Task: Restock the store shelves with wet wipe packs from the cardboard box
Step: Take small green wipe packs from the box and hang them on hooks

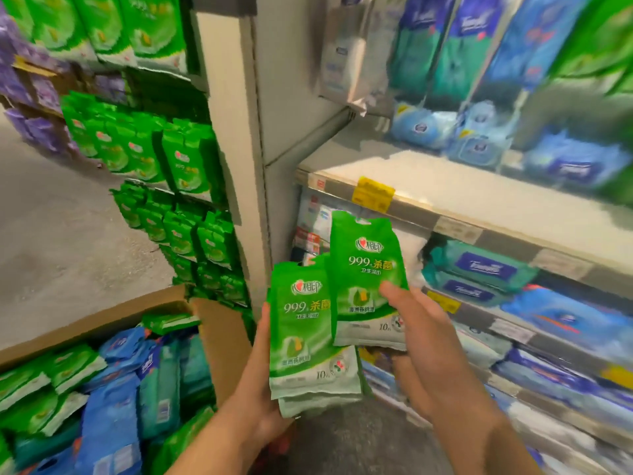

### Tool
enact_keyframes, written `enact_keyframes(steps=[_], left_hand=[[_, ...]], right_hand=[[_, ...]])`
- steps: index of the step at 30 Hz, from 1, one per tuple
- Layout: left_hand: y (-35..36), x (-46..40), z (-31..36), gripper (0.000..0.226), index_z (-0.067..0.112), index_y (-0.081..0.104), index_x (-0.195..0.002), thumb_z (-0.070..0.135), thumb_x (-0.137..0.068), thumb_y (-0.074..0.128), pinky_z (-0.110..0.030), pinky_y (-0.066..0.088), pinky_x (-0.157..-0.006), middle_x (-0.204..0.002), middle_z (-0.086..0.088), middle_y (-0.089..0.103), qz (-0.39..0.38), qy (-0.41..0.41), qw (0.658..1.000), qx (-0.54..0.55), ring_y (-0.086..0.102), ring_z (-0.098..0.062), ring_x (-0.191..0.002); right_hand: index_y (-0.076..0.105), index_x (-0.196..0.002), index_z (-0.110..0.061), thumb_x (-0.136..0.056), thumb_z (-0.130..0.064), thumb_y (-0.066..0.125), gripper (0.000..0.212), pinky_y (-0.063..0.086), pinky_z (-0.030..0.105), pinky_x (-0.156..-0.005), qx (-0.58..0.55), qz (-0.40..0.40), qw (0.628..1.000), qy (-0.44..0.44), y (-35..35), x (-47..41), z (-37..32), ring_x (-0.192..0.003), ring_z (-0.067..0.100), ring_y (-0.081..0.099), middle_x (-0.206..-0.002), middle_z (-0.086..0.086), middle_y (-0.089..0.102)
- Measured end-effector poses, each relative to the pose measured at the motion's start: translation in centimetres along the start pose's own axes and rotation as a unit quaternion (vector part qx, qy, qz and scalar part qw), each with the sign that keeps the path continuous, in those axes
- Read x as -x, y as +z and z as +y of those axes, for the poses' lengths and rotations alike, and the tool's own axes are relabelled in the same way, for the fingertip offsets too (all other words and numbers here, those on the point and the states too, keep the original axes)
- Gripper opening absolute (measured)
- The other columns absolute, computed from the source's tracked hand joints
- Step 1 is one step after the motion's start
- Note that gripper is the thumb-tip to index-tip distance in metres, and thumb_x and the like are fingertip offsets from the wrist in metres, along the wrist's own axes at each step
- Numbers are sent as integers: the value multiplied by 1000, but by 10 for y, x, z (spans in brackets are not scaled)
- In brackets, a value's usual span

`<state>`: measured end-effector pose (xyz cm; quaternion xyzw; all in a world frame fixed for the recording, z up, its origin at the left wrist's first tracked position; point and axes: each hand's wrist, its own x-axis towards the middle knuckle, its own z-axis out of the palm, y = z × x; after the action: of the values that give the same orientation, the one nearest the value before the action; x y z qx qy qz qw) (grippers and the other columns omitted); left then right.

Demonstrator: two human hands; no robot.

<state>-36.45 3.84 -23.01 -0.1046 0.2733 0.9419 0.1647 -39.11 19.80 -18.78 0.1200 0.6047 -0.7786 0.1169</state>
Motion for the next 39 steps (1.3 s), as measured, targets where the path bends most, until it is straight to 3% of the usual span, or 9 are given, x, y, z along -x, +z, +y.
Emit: enact_keyframes(steps=[3, 6, 10, 12, 15, 16, 19, 30, 39], left_hand=[[21, -10, -17, 93, 5, 82, -102, 48, -22, 102, -49, 61, -58, -109, -25, 75, -79, -42, 996, 22, 76, -41, -87], [62, -20, -18, 89, -3, 81, -89, 33, -11, 105, -47, 60, -50, -92, -28, 75, -108, -108, 988, 36, 75, -42, -71], [96, -44, -14, 78, -9, 60, -133, 49, -86, 77, -49, 57, -92, -126, -31, 66, -89, -113, 989, -26, 68, -42, -114], [91, -67, -16, 80, -7, 66, -126, 62, -85, 67, -44, 63, -71, -105, -23, 76, -8, -103, 993, -59, 77, -35, -91], [112, -82, -10, 72, -5, 63, -131, 58, -100, 46, -44, 61, -82, -111, -24, 74, -71, -106, 992, -20, 75, -34, -100], [112, -92, -10, 67, -2, 69, -125, 53, -105, 37, -40, 63, -68, -100, -22, 77, -56, -99, 993, -41, 77, -32, -87], [124, -106, -8, 74, 7, 84, -80, 63, -94, 38, -46, 59, -45, -89, -23, 77, -64, -107, 991, -47, 75, -38, -66], [164, -170, 20, 67, 8, 84, -78, 64, -89, 48, -45, 58, -43, -91, -23, 77, -80, -143, 986, -31, 75, -38, -64], [201, -201, 10, 68, 10, 83, -80, 64, -94, 45, -46, 59, -47, -90, -21, 77, -102, -118, 986, -59, 74, -37, -65]], right_hand=[[69, -117, -18, -97, -31, 63, 24, 43, 30, -54, -17, 37, 999, -8, -33, -3, -16, -76, 23, 71, -96, 8, 79], [67, -118, -11, -98, -32, 62, 30, 39, 25, -45, -11, 49, 998, -28, -55, -6, -37, -57, 23, 64, -84, 14, 76], [65, -105, -7, -100, -32, 57, 27, 34, 26, -44, -4, 55, 996, -65, -73, -10, -68, -44, 22, 56, -68, 17, 69], [64, -100, -10, -101, -32, 57, 24, 34, 24, -40, -8, 69, 995, -78, -77, -15, -83, -45, 23, 55, -68, 17, 69], [63, -96, -12, -101, -31, 57, 21, 29, 24, -40, -4, 103, 990, -91, -82, -22, -102, -43, 23, 53, -67, 16, 67], [64, -97, -12, -100, -31, 58, 20, 28, 25, -43, -6, 116, 989, -89, -83, -25, -108, -43, 22, 52, -68, 15, 67], [66, -100, -12, -99, -34, 61, 22, 27, 30, -51, -8, 149, 984, -93, -87, -33, -124, -42, 21, 49, -68, 15, 67], [64, -91, -15, -99, -40, 60, 26, 31, 25, -41, 9, 203, 960, -194, -103, -62, -168, -45, 20, 45, -67, 11, 59], [66, -86, -43, -90, -52, 59, 12, 45, 32, -49, 149, 289, 855, -405, -142, -88, -229, -49, 16, 51, -63, -4, 51]])
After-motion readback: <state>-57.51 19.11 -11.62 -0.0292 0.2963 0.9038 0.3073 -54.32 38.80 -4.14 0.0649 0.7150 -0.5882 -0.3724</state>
